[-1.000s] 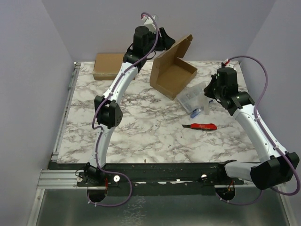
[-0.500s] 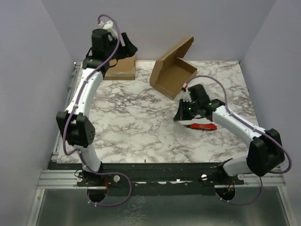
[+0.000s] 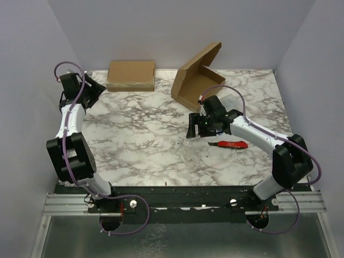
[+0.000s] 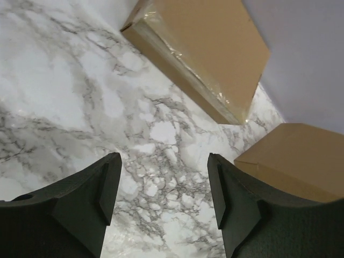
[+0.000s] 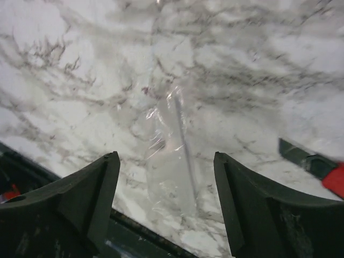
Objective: Unpack the express box
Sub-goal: Place the product at the center of the board, then adjust the express box at the center of the board.
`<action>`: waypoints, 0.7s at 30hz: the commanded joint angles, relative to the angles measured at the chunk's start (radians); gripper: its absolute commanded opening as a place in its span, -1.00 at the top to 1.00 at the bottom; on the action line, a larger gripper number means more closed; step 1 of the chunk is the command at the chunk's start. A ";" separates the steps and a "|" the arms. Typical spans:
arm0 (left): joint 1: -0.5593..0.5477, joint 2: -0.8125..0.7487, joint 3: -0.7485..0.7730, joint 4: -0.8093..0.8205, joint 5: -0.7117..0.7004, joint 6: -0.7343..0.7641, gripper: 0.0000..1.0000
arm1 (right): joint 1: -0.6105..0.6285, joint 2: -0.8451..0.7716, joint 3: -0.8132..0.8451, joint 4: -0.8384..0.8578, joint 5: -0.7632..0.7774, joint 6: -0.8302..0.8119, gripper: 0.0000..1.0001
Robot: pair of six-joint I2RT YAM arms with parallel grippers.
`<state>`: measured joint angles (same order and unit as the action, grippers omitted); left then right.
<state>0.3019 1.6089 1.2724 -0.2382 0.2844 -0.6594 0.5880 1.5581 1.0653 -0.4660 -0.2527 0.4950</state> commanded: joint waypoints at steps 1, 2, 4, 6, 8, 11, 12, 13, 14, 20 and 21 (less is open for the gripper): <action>-0.021 0.029 0.044 0.202 0.071 -0.086 -0.41 | 0.034 0.021 0.150 -0.100 0.295 -0.144 -0.61; -0.020 0.040 0.048 0.227 0.069 -0.078 -0.41 | 0.039 0.024 0.171 -0.059 0.276 -0.163 -0.61; -0.022 0.063 0.061 0.271 0.038 -0.035 -0.40 | 0.054 0.050 0.218 0.050 0.221 -0.172 -0.61; -0.024 0.094 0.075 0.306 0.006 0.011 -0.40 | 0.077 0.121 0.298 0.134 0.209 -0.149 -0.64; -0.025 0.140 0.105 0.316 -0.017 0.028 -0.39 | 0.103 0.240 0.419 0.211 0.246 -0.102 -0.75; -0.028 0.155 0.035 0.482 -0.086 -0.010 -0.35 | 0.120 0.424 0.634 0.267 0.329 -0.004 -0.78; -0.030 0.154 -0.015 0.572 -0.092 -0.046 -0.37 | 0.120 0.495 0.727 0.252 0.358 0.034 -0.78; -0.029 0.163 -0.040 0.649 -0.089 -0.074 -0.39 | 0.120 0.560 0.821 0.230 0.373 0.050 -0.78; -0.030 0.186 -0.043 0.692 -0.080 -0.091 -0.39 | 0.119 0.634 0.919 0.208 0.389 0.054 -0.78; -0.074 0.381 0.085 0.755 -0.113 -0.121 -0.40 | 0.120 0.919 1.273 0.260 0.531 0.039 -0.99; -0.081 0.412 0.102 0.774 -0.125 -0.133 -0.40 | 0.120 0.937 1.274 0.312 0.547 0.032 -0.99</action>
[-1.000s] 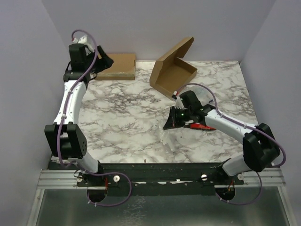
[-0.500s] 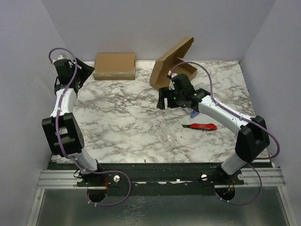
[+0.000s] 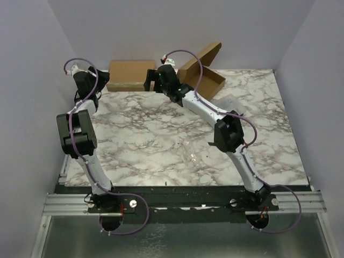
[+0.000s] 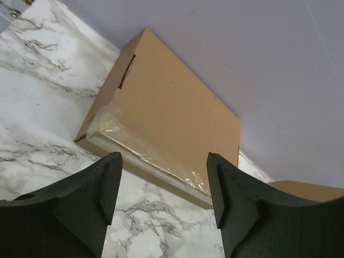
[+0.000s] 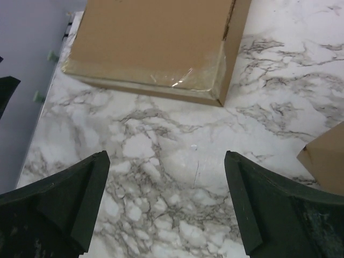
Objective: Unpack the express box
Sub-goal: Adjust the express box at the center of the board.
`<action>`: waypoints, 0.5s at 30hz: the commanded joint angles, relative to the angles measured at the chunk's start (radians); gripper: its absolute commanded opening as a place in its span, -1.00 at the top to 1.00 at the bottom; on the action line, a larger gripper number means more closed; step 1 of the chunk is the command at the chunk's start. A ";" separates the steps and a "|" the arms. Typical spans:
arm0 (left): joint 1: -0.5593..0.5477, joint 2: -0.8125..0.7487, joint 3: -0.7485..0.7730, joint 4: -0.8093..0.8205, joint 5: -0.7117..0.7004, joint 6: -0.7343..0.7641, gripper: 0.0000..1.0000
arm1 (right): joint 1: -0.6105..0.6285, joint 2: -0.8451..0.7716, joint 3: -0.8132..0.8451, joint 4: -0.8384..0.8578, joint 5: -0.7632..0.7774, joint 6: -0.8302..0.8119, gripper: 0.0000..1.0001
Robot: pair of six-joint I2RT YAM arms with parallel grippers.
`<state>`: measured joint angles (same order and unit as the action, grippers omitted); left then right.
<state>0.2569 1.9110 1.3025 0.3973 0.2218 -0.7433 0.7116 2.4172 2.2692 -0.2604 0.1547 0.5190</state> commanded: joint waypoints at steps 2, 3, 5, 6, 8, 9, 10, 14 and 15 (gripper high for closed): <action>-0.052 0.173 0.133 0.144 -0.078 -0.038 -0.40 | -0.005 0.118 0.087 0.180 0.160 -0.008 -0.99; -0.056 0.203 0.161 0.144 -0.077 -0.032 -0.40 | -0.005 0.143 0.108 0.203 0.161 -0.020 -0.99; -0.056 0.240 0.205 0.137 -0.079 -0.024 -0.40 | -0.007 0.195 0.170 0.225 0.158 -0.033 -0.99; -0.054 0.249 0.218 0.131 -0.089 -0.010 -0.40 | -0.010 0.218 0.194 0.236 0.155 -0.035 -0.99; -0.054 0.257 0.239 0.104 -0.120 0.033 -0.41 | -0.017 0.250 0.211 0.281 0.149 -0.023 -0.99; -0.054 0.262 0.249 0.094 -0.132 0.049 -0.43 | -0.023 0.266 0.218 0.299 0.144 -0.010 -0.99; -0.053 0.272 0.261 0.085 -0.132 0.061 -0.43 | -0.030 0.282 0.229 0.306 0.140 0.006 -0.99; -0.049 0.328 0.318 0.038 -0.125 0.104 -0.43 | -0.049 0.341 0.274 0.342 0.111 0.042 -0.99; -0.047 0.330 0.322 0.027 -0.127 0.111 -0.43 | -0.051 0.355 0.284 0.352 0.107 0.042 -0.99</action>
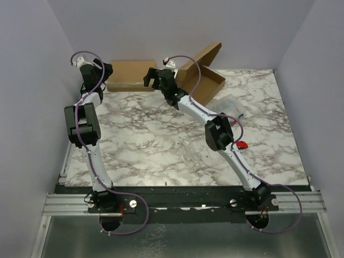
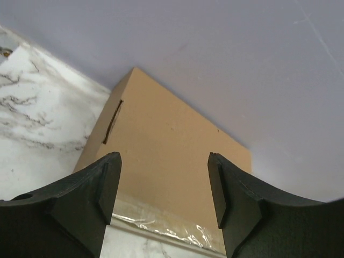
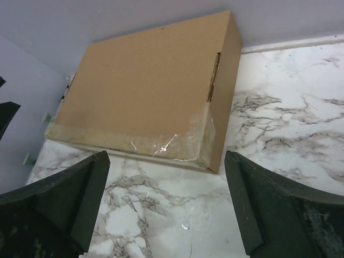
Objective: Unpack the express box
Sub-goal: Adjust the express box at the center of the board.
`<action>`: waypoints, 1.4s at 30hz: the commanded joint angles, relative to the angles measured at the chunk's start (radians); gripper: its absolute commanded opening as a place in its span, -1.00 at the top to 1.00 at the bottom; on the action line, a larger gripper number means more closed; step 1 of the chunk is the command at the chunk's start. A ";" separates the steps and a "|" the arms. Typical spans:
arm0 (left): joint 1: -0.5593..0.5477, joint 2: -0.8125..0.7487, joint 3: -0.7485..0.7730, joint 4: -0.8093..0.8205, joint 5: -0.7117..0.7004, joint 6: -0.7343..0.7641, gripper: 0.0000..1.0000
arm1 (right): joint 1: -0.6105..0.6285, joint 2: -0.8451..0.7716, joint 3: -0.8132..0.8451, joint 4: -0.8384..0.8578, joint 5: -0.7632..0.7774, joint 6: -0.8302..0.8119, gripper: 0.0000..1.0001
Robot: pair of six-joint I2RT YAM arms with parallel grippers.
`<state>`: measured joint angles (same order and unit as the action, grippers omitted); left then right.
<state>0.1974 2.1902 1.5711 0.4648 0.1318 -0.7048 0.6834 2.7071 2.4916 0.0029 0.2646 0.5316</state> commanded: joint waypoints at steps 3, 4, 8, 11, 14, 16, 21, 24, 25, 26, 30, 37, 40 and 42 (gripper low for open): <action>0.014 0.038 0.040 -0.041 -0.060 0.112 -0.46 | -0.022 0.091 0.068 0.121 -0.003 0.047 -0.98; 0.016 0.041 0.041 -0.043 -0.068 0.121 -0.47 | -0.024 0.104 0.072 0.128 -0.006 0.056 -0.98; 0.037 0.089 0.085 -0.083 -0.033 0.094 -0.50 | -0.028 0.153 0.107 0.146 -0.020 0.094 -0.97; 0.042 0.124 0.109 -0.096 0.019 0.060 -0.50 | -0.029 0.177 0.116 0.170 -0.038 0.105 -0.96; 0.039 0.159 0.133 -0.099 0.069 0.032 -0.50 | -0.028 0.198 0.128 0.194 -0.059 0.112 -0.95; 0.039 0.181 0.151 -0.103 0.099 0.007 -0.49 | -0.028 0.206 0.133 0.208 -0.061 0.115 -0.94; 0.033 0.210 0.168 -0.094 0.216 -0.040 -0.38 | -0.028 0.228 0.151 0.260 -0.102 0.098 -0.82; 0.013 0.183 0.122 -0.054 0.289 -0.090 -0.32 | -0.028 0.232 0.151 0.265 -0.127 0.074 -0.74; -0.004 0.154 0.083 -0.010 0.306 -0.112 -0.32 | -0.028 0.219 0.139 0.258 -0.133 0.070 -0.71; -0.021 0.127 0.045 0.034 0.318 -0.131 -0.31 | -0.028 0.202 0.116 0.252 -0.138 0.068 -0.70; -0.109 -0.013 -0.136 0.097 0.350 -0.190 -0.28 | -0.027 0.043 -0.079 0.207 -0.152 0.059 -0.65; -0.116 -0.471 -0.701 0.046 0.203 -0.253 -0.28 | -0.015 -0.310 -0.535 0.147 -0.340 -0.066 -0.85; -0.074 -0.657 -0.791 -0.221 0.116 -0.148 -0.35 | -0.013 -0.417 -0.681 0.112 -0.397 -0.120 -0.99; -0.056 -0.769 -0.845 -0.363 0.038 -0.083 -0.38 | -0.010 -0.471 -0.742 0.061 -0.401 -0.150 -0.99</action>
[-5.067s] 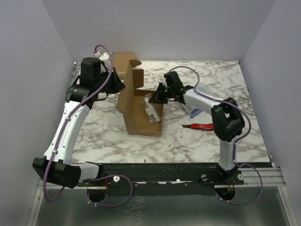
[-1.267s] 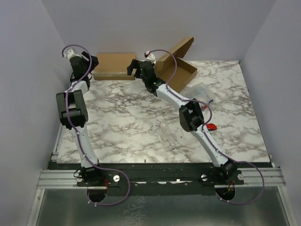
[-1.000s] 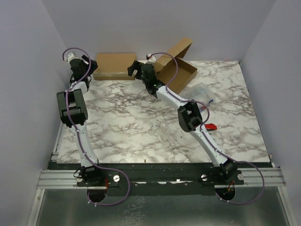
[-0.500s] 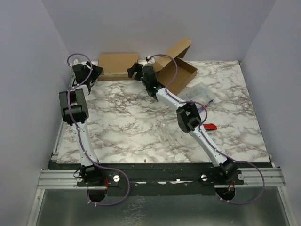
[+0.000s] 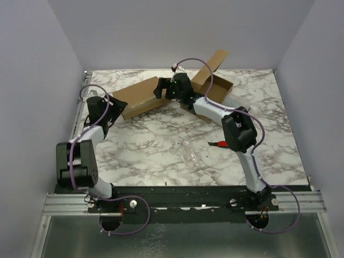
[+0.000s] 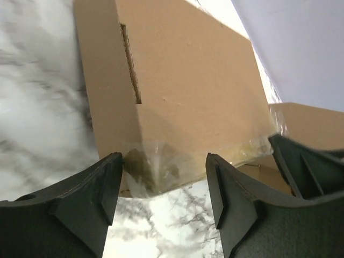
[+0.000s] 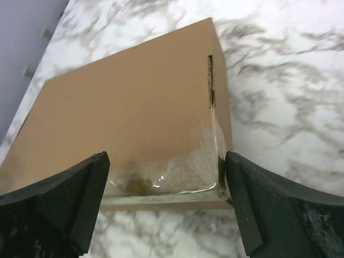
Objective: Unpack the express box
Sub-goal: Adjust the express box at the center of the board.
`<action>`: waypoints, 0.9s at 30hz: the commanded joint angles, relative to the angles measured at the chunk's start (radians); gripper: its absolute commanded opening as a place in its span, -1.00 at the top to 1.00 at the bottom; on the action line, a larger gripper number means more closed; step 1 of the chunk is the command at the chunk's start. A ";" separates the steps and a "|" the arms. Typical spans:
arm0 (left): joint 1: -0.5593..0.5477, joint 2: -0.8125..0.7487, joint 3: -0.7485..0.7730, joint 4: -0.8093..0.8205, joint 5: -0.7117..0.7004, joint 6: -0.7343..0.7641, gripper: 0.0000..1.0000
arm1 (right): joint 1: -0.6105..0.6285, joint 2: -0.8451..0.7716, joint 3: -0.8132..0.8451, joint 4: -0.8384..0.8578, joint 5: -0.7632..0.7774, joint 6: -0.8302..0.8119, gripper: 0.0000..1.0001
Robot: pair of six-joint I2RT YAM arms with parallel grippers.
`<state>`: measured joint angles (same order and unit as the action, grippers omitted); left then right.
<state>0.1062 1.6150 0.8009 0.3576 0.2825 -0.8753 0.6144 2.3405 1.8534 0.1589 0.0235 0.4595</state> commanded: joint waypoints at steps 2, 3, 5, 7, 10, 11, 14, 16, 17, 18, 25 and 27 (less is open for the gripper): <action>0.045 -0.293 -0.135 -0.309 -0.145 0.109 -0.43 | 0.064 -0.156 -0.164 -0.126 -0.141 -0.118 -0.99; 0.046 -0.319 -0.147 -0.344 -0.144 0.121 -0.43 | 0.065 -0.178 -0.183 -0.149 -0.120 -0.136 -0.99; 0.046 -0.356 -0.153 -0.440 -0.160 0.153 -0.43 | 0.066 -0.209 -0.186 -0.241 -0.106 -0.162 -0.99; 0.046 -0.400 -0.156 -0.499 -0.185 0.176 -0.43 | 0.069 -0.239 -0.191 -0.326 -0.095 -0.182 -0.99; 0.046 -0.477 -0.144 -0.549 -0.230 0.232 -0.43 | 0.072 -0.337 -0.263 -0.386 -0.058 -0.185 -0.99; 0.046 -0.495 -0.130 -0.556 -0.246 0.257 -0.43 | 0.075 -0.372 -0.298 -0.393 -0.052 -0.185 -0.99; 0.043 -0.470 -0.048 -0.553 -0.225 0.342 -0.43 | 0.080 -0.455 -0.401 -0.385 -0.072 -0.149 -0.99; 0.043 -0.409 0.035 -0.551 -0.188 0.377 -0.43 | 0.082 -0.473 -0.419 -0.418 -0.121 -0.102 -0.99; 0.042 -0.361 0.085 -0.551 -0.159 0.393 -0.43 | 0.087 -0.482 -0.429 -0.424 -0.144 -0.077 -0.99; 0.039 -0.312 0.146 -0.557 -0.135 0.411 -0.41 | 0.096 -0.495 -0.444 -0.421 -0.162 -0.060 -0.99; 0.017 0.153 0.614 -0.615 -0.043 0.452 -0.33 | 0.141 -0.616 -0.617 -0.388 -0.224 0.050 -0.99; 0.012 0.280 0.757 -0.643 -0.037 0.465 -0.26 | 0.142 -0.647 -0.681 -0.337 -0.256 0.097 -0.99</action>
<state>0.1284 1.6871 1.3647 -0.2161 0.1806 -0.4606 0.7525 1.7664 1.2709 -0.2173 -0.1493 0.4496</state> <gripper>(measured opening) 0.651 0.995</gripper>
